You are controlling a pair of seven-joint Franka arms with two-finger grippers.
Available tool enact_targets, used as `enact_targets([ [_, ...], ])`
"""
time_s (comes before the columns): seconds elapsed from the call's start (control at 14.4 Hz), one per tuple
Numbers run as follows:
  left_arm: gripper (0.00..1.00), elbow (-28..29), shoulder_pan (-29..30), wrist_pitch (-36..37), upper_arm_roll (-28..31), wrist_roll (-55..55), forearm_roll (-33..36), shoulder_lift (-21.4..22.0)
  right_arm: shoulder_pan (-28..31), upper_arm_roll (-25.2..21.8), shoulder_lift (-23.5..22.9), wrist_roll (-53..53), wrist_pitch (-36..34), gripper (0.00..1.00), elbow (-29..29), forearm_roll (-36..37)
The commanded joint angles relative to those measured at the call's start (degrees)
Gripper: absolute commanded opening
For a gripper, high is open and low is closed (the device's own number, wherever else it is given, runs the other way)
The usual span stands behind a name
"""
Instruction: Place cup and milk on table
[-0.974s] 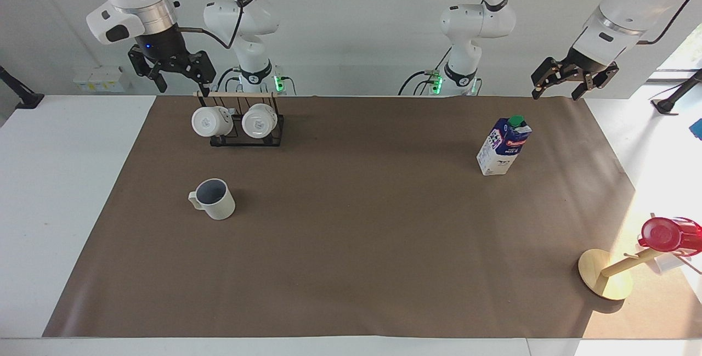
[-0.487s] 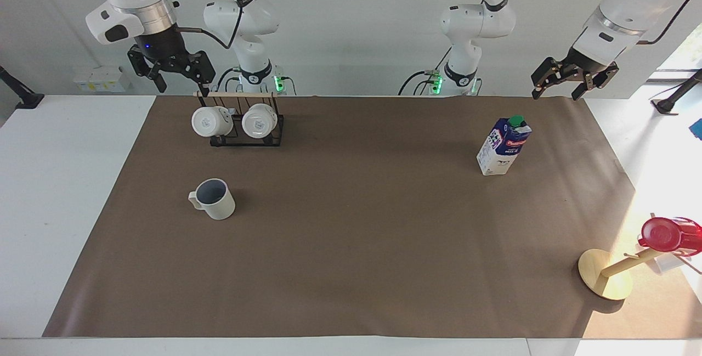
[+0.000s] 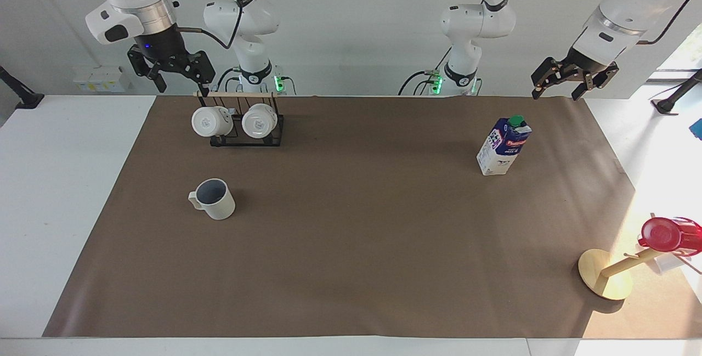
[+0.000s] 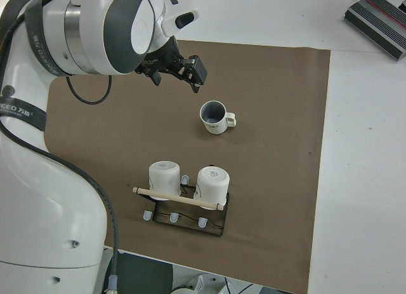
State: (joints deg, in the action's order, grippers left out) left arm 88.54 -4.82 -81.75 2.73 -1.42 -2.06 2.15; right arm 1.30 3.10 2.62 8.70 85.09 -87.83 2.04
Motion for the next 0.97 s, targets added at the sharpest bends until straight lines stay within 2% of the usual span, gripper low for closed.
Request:
enact_targets([
  [0.0,1.00,-0.64,0.08,1.06,-0.09,0.36,0.83,0.13,0.99,0.15,0.72,-1.59,0.96,1.00,-0.76,-1.16],
  [0.9,1.00,-0.64,0.95,1.06,-0.01,0.36,0.83,0.13,0.99,0.15,0.72,-1.59,1.92,1.00,-1.12,-1.16],
])
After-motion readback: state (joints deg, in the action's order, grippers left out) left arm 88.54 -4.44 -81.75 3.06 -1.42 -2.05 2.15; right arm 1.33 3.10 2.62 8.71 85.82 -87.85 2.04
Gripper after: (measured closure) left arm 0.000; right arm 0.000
